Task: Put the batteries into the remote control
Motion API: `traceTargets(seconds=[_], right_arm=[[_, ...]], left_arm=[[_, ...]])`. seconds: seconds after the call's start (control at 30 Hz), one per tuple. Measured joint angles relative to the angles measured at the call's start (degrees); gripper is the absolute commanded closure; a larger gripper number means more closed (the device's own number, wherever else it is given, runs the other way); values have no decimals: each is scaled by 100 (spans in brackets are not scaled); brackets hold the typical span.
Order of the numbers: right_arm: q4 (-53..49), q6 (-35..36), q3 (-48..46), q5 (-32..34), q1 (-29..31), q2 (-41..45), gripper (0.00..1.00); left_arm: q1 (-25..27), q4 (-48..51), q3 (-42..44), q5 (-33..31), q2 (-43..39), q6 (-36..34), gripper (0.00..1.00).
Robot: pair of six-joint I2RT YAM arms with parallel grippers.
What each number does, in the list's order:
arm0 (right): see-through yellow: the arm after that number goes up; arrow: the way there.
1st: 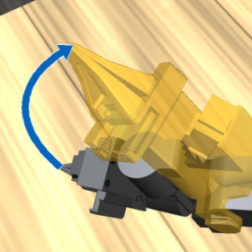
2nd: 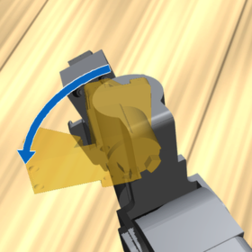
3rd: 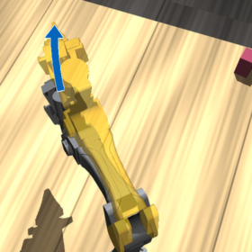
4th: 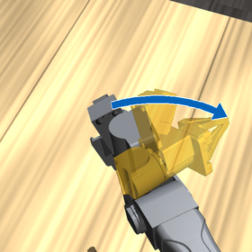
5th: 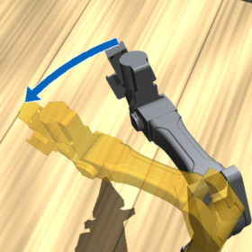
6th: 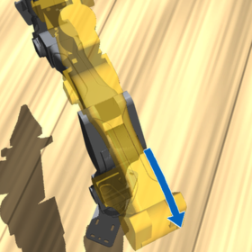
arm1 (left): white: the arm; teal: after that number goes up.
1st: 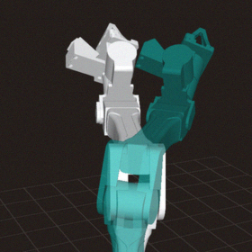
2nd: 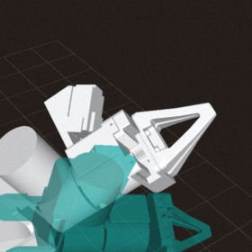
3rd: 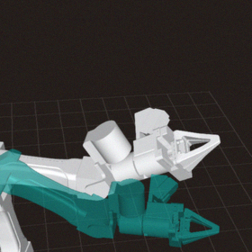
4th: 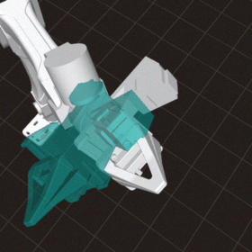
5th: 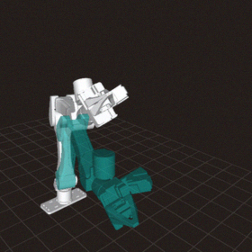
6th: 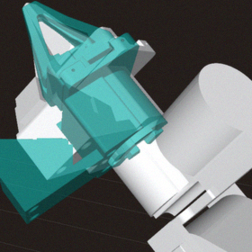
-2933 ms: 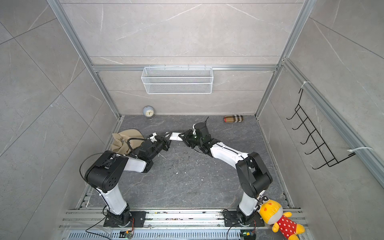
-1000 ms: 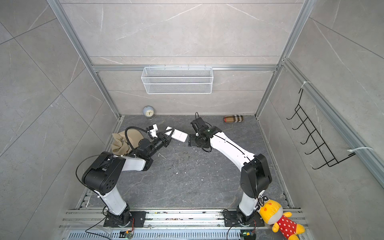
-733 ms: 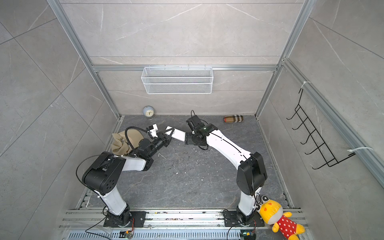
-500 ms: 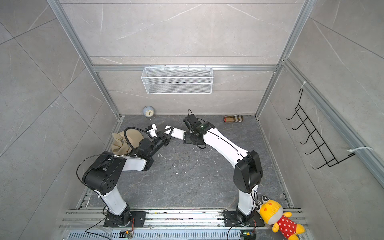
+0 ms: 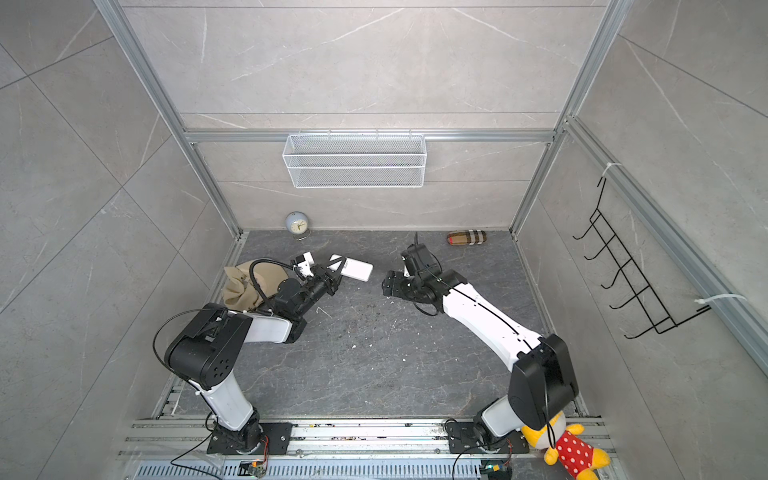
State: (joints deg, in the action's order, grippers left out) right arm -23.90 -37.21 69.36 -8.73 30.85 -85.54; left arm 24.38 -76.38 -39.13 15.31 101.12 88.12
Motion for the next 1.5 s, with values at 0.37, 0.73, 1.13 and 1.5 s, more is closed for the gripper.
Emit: traceTargets(seconds=[0.37, 0.73, 1.13, 1.5], right_arm=[[2277, -1154, -37, -1720, 39, -809, 36], [3331, -2092, -81, -2109, 17, -1130, 64], [4052, -2699, -81, -2282, 63, -1436, 56], [4743, -3338, -291, -2280, 63, -1456, 74]], left_arm=[[0, 0, -2, 46, 26, 411, 100], [-24, -76, -63, 138, 39, 516, 100], [129, -79, -144, 199, 52, 562, 100], [129, -170, -166, 170, 50, 745, 61]])
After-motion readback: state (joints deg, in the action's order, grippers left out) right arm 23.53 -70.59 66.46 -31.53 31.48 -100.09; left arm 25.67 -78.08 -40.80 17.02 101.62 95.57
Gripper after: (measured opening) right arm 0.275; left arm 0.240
